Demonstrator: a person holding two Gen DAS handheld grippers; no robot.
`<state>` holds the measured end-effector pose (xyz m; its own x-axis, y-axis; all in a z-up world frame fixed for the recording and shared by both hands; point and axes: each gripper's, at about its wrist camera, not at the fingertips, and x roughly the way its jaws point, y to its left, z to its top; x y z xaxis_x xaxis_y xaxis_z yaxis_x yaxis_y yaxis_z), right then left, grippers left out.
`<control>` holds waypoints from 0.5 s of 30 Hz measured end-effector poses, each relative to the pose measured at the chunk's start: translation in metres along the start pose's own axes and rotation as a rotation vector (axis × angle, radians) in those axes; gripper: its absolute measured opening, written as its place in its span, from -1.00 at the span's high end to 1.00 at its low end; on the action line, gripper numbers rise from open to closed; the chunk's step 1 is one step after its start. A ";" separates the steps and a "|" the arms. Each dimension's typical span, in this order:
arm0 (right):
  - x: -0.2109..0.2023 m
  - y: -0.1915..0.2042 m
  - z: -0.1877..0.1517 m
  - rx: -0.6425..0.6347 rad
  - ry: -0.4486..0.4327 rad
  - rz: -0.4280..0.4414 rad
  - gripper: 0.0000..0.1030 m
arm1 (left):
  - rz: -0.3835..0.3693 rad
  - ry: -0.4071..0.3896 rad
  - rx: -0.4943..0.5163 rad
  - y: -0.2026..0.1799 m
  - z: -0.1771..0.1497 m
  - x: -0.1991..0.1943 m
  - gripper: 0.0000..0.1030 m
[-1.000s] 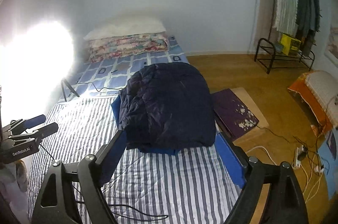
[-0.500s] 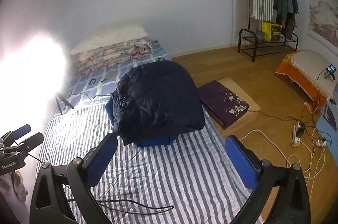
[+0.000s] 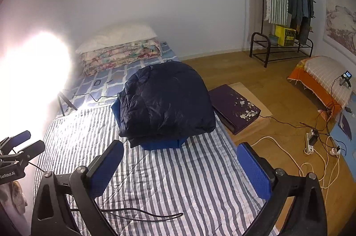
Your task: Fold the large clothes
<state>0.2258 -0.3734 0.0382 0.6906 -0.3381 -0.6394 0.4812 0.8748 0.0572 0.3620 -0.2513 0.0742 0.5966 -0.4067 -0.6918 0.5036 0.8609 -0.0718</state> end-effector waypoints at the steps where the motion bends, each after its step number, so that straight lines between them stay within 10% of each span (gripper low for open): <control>1: -0.001 0.000 -0.001 0.004 0.001 0.000 -1.00 | 0.000 0.001 0.000 0.000 0.001 0.001 -0.92; 15: -0.002 0.002 -0.002 0.005 0.006 0.003 -1.00 | 0.004 -0.003 0.005 0.000 -0.002 -0.001 -0.92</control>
<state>0.2243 -0.3707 0.0374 0.6887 -0.3334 -0.6438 0.4816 0.8741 0.0625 0.3603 -0.2498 0.0740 0.6001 -0.4044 -0.6902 0.5046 0.8608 -0.0657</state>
